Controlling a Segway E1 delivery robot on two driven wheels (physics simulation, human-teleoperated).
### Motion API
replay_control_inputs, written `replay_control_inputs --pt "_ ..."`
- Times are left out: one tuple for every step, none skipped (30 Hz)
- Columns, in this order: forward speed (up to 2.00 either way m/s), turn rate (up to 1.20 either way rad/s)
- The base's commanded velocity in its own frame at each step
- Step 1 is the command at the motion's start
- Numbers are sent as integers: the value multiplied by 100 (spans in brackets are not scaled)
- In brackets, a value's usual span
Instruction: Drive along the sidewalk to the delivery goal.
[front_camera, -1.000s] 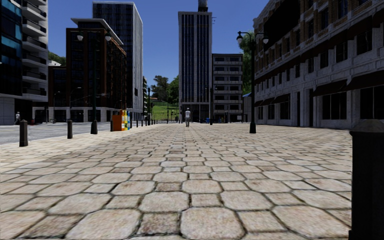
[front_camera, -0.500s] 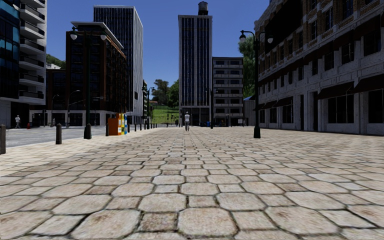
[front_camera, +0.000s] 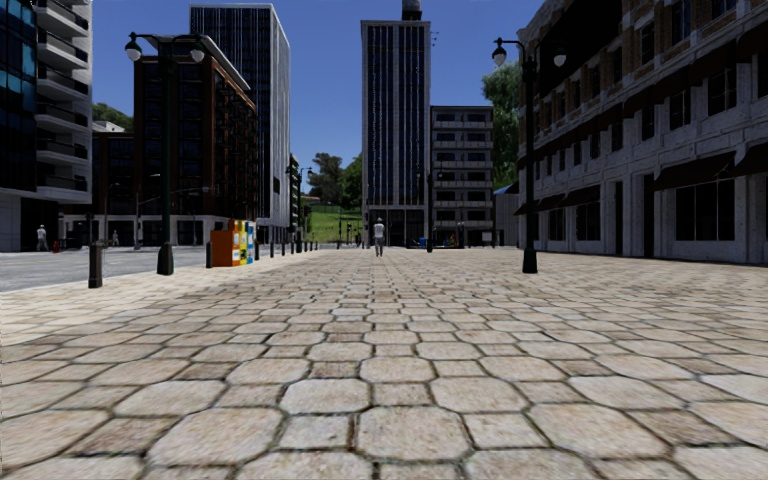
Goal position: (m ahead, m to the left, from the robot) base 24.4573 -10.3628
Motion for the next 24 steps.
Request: replay_control_inputs --pt "200 0" --pt "200 0" --pt "200 0" --pt "200 0" --pt "200 0" --pt "200 0" --pt "200 0" --pt "200 0" --pt "200 0" --pt "200 0" --pt "200 0" --pt "200 0" --pt "200 0" --pt "200 0" --pt "200 0" --pt "200 0" --pt "200 0" --pt "200 0" --pt "200 0" --pt "200 0" --pt "200 0" --pt "200 0" --pt "200 0" --pt "200 0"
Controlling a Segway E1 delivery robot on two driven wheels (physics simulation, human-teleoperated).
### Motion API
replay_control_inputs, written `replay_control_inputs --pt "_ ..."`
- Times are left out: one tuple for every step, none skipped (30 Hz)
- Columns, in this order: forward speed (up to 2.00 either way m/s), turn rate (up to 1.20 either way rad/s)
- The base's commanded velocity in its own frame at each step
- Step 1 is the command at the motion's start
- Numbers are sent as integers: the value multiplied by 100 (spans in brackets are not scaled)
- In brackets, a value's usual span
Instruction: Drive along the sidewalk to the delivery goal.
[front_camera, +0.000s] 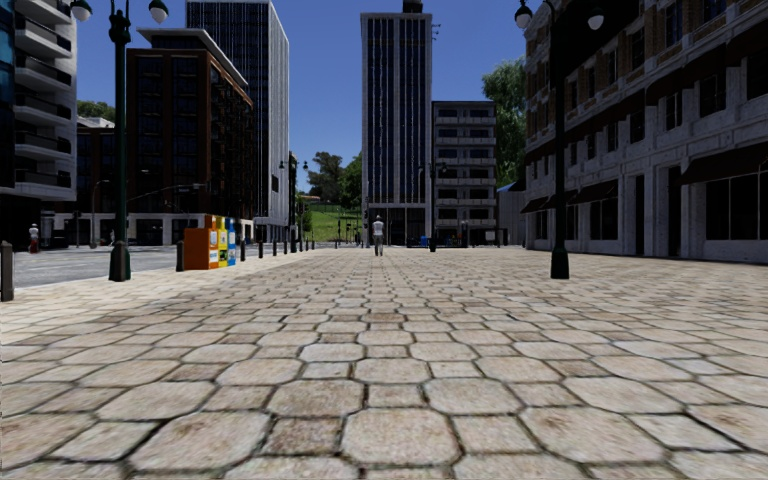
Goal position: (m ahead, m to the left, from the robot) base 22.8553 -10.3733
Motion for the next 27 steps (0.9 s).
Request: replay_control_inputs --pt "200 0" --pt "200 0" --pt "200 0" --pt "200 0" --pt "200 0" --pt "200 0" --pt "200 0" --pt "200 0" --pt "200 0" --pt "200 0" --pt "200 0" --pt "200 0" --pt "200 0" --pt "200 0" --pt "200 0" --pt "200 0" --pt "200 0" --pt "200 0" --pt "200 0" --pt "200 0" --pt "200 0" --pt "200 0" --pt "200 0" --pt "200 0" --pt "200 0" --pt "200 0" --pt "200 0"
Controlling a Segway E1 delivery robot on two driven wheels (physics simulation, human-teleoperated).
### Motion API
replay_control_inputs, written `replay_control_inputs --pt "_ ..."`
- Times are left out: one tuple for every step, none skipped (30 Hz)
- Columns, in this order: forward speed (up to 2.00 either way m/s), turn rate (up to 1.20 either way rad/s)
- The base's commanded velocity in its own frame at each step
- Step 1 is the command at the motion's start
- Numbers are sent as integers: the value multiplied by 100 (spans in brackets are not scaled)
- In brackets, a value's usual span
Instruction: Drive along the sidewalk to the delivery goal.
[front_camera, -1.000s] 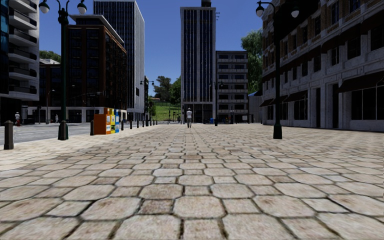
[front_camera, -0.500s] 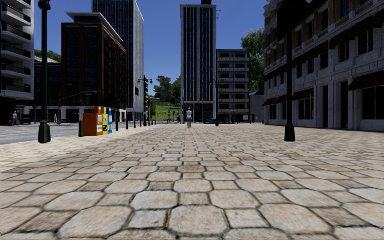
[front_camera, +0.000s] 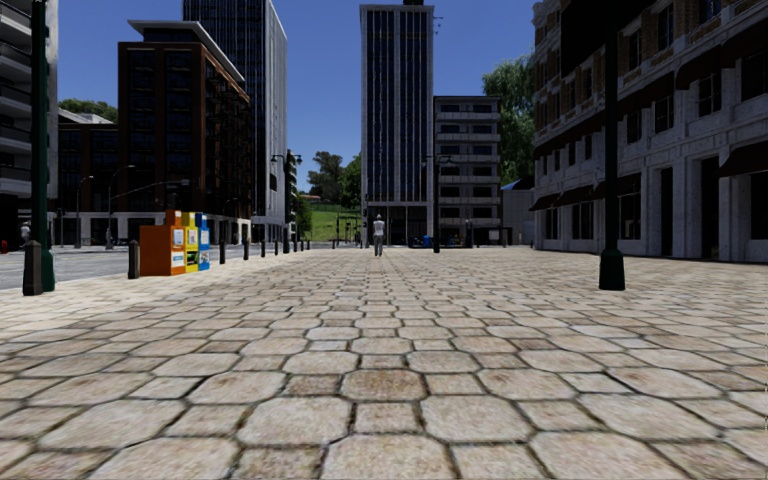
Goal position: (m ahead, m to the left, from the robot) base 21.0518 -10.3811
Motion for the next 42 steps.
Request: replay_control_inputs --pt "200 0" --pt "200 0" --pt "200 0" --pt "200 0" --pt "200 0" --pt "200 0" --pt "200 0" --pt "200 0" --pt "200 0" --pt "200 0" --pt "200 0" --pt "200 0" --pt "200 0" --pt "200 0" --pt "200 0" --pt "200 0" --pt "200 -2" --pt "200 -3" --pt "200 -3" --pt "200 -12" --pt "200 -18" --pt "200 -19" --pt "200 -19" --pt "200 -19" --pt "200 -19" --pt "200 -19" --pt "200 -21" --pt "200 -29" --pt "200 -36" --pt "200 -36" --pt "200 -38" --pt "200 -38" --pt "200 -38" --pt "200 -38" --pt "200 -38" --pt "200 -39" --pt "200 -39" --pt "200 -39" --pt "200 -39" --pt "200 -39" --pt "200 -39" --pt "200 -39"
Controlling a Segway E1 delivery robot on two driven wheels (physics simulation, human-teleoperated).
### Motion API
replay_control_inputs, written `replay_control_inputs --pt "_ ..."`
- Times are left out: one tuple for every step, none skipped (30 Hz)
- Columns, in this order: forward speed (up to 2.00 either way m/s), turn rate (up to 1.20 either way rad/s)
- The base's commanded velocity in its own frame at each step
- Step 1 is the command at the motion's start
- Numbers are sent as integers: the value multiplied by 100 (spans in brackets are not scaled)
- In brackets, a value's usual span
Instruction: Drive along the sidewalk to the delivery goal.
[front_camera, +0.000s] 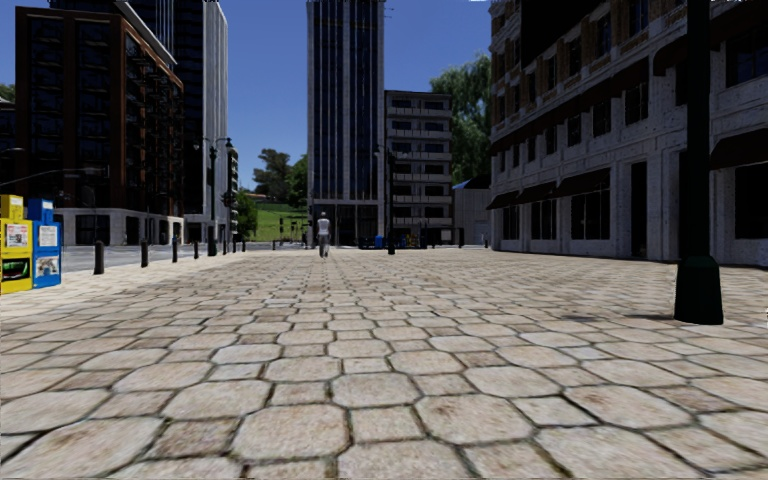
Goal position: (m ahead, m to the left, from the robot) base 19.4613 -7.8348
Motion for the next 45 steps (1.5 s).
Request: replay_control_inputs --pt "200 -39" --pt "200 -39" --pt "200 -39" --pt "200 -39" --pt "200 -39" --pt "200 -39" --pt "200 -39" --pt "200 -39" --pt "200 -39" --pt "200 -39" --pt "200 -39" --pt "200 -39" --pt "200 -39" --pt "200 -39" --pt "200 -39" --pt "200 -39" --pt "200 -39" --pt "200 -39" --pt "200 -39" --pt "200 -39" --pt "200 -39" --pt "200 -39" --pt "200 -39" --pt "200 -39" --pt "200 -39" --pt "200 -39" --pt "200 -39" --pt "200 -39" --pt "200 -39" --pt "200 -39" --pt "200 -39" --pt "200 -39" --pt "200 -39" --pt "200 -39" --pt "200 -39" --pt "200 -39" --pt "200 -39" --pt "200 -39" --pt "200 -39" --pt "200 -39" --pt "200 -39" --pt "200 -39" --pt "200 -35" --pt "200 -30" --pt "200 -30"
